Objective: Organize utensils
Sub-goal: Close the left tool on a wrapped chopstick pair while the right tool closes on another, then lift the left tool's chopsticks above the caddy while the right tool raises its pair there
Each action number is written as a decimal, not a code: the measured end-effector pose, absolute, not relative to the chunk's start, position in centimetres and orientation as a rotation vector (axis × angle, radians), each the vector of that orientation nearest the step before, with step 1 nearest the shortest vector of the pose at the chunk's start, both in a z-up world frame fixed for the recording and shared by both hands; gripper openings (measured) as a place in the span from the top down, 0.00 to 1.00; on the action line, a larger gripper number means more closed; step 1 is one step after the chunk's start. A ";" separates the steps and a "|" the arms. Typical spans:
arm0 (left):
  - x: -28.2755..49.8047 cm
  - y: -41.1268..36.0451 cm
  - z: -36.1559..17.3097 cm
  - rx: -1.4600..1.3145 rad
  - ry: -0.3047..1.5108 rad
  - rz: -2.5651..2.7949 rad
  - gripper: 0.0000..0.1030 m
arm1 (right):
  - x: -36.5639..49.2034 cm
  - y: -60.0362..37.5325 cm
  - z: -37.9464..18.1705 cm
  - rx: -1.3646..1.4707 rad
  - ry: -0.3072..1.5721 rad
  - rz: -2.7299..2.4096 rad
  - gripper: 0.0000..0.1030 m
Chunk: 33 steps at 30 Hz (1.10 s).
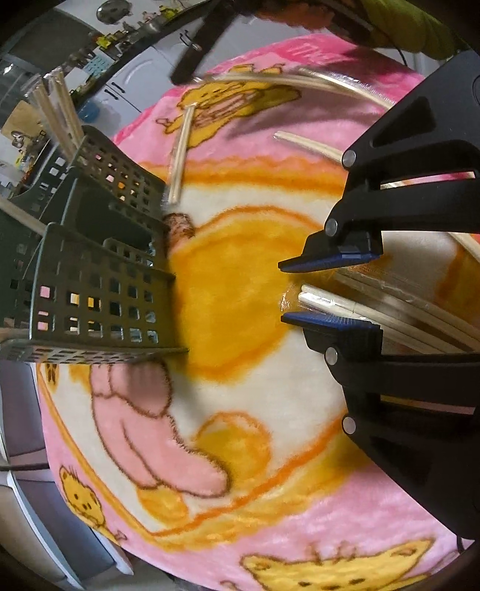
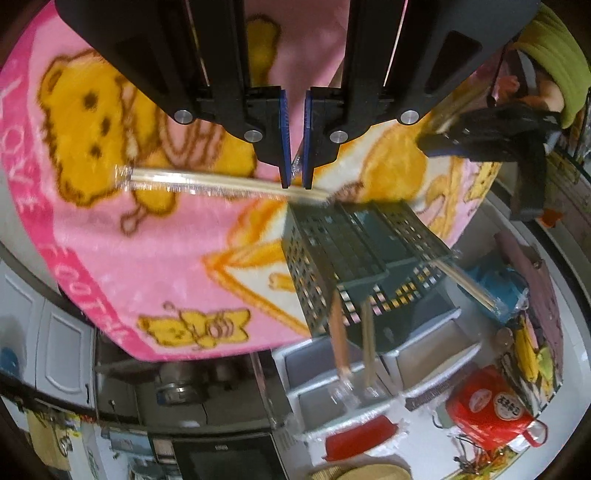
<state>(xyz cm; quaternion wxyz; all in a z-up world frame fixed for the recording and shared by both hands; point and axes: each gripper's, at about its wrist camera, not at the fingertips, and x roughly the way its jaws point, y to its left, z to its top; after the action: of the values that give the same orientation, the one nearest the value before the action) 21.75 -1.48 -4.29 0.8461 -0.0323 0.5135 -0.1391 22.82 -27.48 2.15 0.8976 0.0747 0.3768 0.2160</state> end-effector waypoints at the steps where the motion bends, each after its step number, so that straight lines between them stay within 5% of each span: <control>1: 21.8 -1.6 -4.4 -0.060 1.086 -0.293 0.84 | 22.8 -27.4 2.6 0.150 0.769 0.452 0.94; 12: 22.5 -1.6 -2.8 -0.040 1.048 -0.266 0.91 | 22.4 -26.0 6.4 0.115 0.674 0.491 0.94; 33: 21.8 -2.4 9.0 -0.145 0.720 -0.327 0.95 | 20.8 -24.4 12.0 0.069 0.522 0.537 0.95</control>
<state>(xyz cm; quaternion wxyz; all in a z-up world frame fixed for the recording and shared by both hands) 21.81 -2.44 9.04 0.9203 -0.0708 0.3504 -0.1592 20.75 -24.38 11.96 0.9301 0.0338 0.2551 0.2622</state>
